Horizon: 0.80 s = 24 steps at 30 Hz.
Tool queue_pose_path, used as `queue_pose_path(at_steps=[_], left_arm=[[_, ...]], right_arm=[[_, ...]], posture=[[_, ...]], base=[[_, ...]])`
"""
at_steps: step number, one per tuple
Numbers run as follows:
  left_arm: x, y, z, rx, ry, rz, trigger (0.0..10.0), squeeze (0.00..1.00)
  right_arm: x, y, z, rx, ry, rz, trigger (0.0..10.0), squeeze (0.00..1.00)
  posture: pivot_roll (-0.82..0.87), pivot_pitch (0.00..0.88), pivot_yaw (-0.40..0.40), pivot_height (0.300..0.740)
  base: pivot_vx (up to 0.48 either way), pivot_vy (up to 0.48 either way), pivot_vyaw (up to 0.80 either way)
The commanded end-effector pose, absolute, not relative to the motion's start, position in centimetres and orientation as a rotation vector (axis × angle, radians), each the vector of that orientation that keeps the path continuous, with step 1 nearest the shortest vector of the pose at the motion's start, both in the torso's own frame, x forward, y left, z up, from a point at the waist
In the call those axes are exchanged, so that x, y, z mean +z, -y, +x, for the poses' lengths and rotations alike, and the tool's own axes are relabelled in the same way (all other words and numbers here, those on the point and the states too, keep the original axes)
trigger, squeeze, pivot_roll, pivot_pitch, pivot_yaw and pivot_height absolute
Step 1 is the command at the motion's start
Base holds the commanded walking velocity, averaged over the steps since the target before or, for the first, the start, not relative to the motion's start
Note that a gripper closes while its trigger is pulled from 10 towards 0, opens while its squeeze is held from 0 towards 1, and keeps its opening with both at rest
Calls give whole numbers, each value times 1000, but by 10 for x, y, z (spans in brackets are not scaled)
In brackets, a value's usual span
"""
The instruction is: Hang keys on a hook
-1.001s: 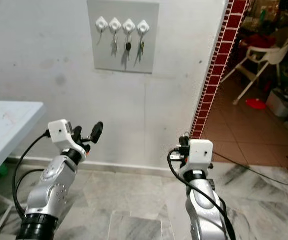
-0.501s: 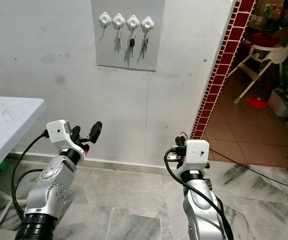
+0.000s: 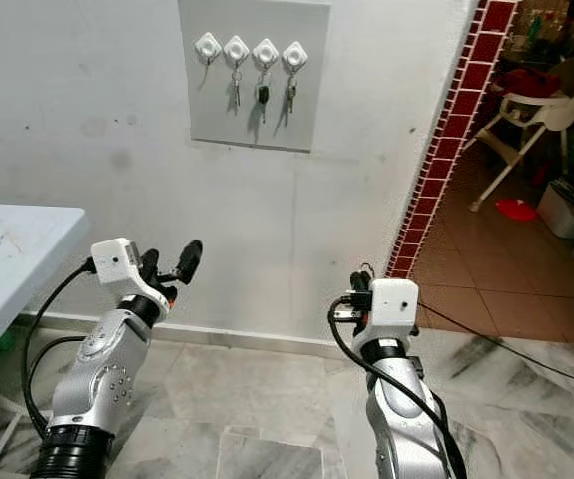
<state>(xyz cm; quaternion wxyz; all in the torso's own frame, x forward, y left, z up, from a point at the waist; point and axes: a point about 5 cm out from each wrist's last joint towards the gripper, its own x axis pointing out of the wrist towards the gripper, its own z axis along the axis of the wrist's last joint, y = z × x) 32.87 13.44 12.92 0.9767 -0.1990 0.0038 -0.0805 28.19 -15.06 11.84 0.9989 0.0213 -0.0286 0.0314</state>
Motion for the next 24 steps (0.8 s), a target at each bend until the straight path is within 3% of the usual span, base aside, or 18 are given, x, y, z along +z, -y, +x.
queue_pose_path(at_steps=[1,24], left_arm=[[135,-134,331,-170,10,-400,10000,0],[135,-134,332,-157,9,-417,10000,0]], right_arm=[[123,149,284,71,71,39,10000,0],[123,148,283,78,66,36,10000,0]], posture=[[30,0,-47,740],[32,0,-54,740]], base=[[435,0,0],[444,0,0]])
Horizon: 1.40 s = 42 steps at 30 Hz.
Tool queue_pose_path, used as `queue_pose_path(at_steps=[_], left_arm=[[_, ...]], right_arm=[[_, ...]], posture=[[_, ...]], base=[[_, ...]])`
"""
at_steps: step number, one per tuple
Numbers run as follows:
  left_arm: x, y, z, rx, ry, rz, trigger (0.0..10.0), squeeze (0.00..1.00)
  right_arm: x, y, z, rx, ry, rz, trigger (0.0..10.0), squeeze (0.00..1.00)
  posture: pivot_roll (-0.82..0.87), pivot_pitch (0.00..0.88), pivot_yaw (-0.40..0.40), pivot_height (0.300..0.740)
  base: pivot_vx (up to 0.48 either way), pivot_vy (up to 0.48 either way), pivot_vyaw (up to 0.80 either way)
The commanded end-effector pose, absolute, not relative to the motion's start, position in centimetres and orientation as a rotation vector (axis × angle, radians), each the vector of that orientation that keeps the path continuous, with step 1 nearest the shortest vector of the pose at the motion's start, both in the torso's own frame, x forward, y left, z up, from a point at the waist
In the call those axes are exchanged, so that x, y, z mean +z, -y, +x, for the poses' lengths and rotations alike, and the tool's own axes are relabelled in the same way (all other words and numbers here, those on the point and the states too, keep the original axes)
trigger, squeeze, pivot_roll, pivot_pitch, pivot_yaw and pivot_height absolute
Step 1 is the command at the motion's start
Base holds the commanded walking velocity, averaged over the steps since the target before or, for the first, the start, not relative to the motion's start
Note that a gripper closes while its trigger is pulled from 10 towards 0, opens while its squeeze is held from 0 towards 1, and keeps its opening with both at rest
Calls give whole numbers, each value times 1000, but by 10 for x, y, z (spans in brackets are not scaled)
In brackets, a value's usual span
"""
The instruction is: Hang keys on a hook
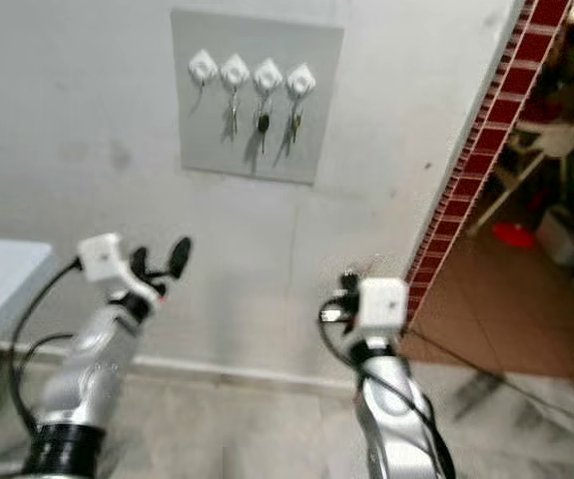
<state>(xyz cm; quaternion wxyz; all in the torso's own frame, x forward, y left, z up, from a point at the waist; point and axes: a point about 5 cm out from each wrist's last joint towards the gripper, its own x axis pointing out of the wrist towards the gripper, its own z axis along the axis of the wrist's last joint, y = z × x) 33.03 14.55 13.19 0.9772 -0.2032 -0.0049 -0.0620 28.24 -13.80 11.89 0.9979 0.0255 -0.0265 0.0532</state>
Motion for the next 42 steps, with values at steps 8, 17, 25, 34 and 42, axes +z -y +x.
queue_pose_path(at_steps=[8,17,25,34,42], left_arm=[[134,-135,332,-154,3,-421,10000,0],[133,-135,331,-152,-7,-422,10000,0],[132,-134,331,-153,-11,-417,10000,0],[132,-135,331,-152,-15,-412,10000,0],[135,-133,332,-165,-4,-352,10000,0]], right_arm=[[123,147,283,82,67,38,10000,0],[122,146,282,85,62,39,10000,0],[121,144,281,89,56,41,10000,0],[120,143,280,91,51,43,10000,0],[120,141,281,96,53,47,10000,0]], posture=[[33,0,-55,740],[35,0,-53,740],[35,0,-51,740],[37,0,-49,740],[38,0,-48,740]], base=[[393,75,0],[257,337,0],[0,431,0],[0,441,0],[376,113,0]])
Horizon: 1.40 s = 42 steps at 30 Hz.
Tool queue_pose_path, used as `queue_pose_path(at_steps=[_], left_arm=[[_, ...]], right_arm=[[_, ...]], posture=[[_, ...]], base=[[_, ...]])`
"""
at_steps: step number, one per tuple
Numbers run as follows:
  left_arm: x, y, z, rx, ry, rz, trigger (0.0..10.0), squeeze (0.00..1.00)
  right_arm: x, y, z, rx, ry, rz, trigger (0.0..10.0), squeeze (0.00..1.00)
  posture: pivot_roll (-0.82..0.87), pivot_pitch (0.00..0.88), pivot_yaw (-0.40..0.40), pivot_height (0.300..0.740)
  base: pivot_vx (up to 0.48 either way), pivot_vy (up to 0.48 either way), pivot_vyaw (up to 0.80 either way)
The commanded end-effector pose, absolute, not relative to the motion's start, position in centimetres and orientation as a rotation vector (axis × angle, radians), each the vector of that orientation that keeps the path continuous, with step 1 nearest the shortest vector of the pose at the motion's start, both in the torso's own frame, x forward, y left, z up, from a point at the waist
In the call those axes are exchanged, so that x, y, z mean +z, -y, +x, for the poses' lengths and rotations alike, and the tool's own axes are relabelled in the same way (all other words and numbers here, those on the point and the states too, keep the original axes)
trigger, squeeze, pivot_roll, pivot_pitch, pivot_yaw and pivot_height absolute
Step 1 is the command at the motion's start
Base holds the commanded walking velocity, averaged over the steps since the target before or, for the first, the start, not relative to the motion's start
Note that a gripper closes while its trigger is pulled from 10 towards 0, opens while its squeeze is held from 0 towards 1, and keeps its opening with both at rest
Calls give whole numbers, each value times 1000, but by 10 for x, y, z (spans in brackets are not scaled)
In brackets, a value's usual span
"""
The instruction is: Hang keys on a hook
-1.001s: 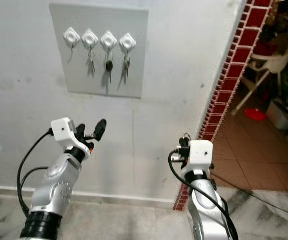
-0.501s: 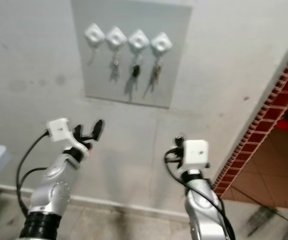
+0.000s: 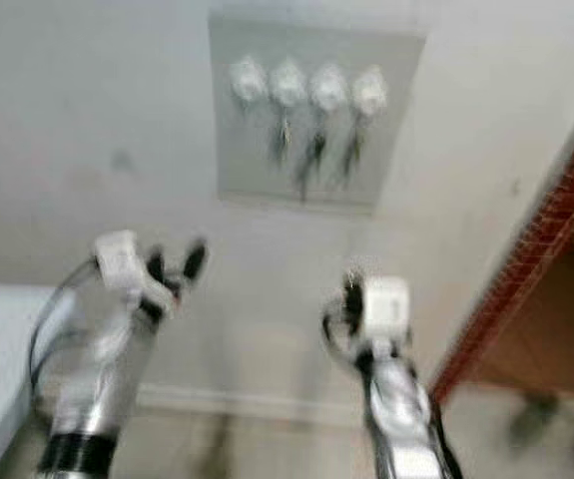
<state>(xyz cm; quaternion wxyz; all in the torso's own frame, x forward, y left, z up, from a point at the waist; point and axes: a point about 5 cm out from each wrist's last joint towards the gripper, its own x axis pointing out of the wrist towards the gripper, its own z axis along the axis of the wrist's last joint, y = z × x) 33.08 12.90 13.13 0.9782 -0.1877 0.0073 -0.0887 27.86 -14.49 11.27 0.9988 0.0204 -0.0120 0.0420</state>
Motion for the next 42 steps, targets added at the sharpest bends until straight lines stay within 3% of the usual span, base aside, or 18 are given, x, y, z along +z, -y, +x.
queue_pose_path(at_steps=[1,13,30,42], left_arm=[[135,-133,332,-165,-5,-353,10000,0],[137,-133,332,-155,12,-359,10000,0],[140,-130,332,-134,18,-369,10000,0],[167,-104,318,-339,111,-265,10000,0]], right_arm=[[120,141,281,96,53,47,10000,0],[120,139,281,101,53,49,10000,0],[119,137,282,129,38,48,10000,0],[144,122,286,428,107,67,10000,0]], posture=[[38,0,-48,740],[38,0,-47,740],[37,0,-51,740],[39,0,-55,740]], base=[[480,0,0],[462,0,0],[0,0,0],[0,0,0]])
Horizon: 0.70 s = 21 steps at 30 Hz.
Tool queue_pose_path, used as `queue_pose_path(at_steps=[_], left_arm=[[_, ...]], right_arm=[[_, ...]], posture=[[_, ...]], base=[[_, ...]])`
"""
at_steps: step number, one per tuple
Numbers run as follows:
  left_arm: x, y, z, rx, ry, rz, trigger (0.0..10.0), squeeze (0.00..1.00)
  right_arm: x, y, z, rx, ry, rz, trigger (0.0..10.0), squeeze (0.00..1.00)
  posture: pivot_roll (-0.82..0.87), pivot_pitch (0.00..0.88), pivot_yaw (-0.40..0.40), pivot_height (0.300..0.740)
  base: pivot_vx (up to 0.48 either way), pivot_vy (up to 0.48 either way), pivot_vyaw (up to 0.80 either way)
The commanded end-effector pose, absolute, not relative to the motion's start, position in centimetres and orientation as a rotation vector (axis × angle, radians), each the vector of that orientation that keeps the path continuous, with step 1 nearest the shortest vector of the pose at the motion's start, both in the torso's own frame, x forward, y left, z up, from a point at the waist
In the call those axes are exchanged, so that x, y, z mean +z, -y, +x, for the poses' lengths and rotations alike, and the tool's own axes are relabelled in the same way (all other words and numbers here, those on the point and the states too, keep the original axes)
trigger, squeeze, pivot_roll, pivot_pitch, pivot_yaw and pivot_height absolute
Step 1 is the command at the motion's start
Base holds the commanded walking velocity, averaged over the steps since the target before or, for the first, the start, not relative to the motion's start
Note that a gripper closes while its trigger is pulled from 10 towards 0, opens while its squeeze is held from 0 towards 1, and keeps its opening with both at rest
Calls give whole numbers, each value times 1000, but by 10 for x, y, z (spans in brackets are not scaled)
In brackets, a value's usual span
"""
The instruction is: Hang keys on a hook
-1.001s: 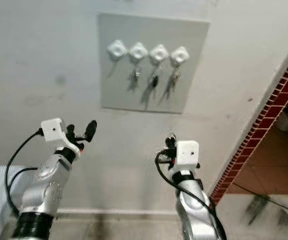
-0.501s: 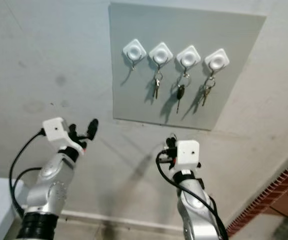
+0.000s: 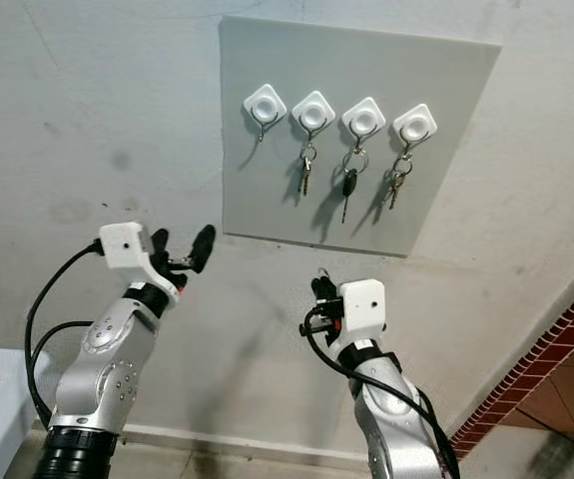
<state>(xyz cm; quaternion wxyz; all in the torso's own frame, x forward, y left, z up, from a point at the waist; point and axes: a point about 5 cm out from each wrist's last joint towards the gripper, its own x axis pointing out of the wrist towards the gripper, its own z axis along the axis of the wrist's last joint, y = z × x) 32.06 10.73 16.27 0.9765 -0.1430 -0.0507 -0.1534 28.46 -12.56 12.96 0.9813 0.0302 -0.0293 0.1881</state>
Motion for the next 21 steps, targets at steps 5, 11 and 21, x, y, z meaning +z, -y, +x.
queue_pose_path(at_steps=[5,11,21], left_arm=[[178,-97,314,-382,138,-258,10000,0],[187,-97,311,-398,159,-272,10000,0],[202,-102,309,-422,206,-256,10000,0]], right_arm=[[155,117,291,515,138,66,10000,0],[173,104,299,647,179,106,10000,0],[197,84,310,785,235,156,10000,0]], posture=[[42,0,-57,740],[46,0,-60,740],[62,0,-67,740]], base=[[0,0,0],[0,0,0],[0,0,0]])
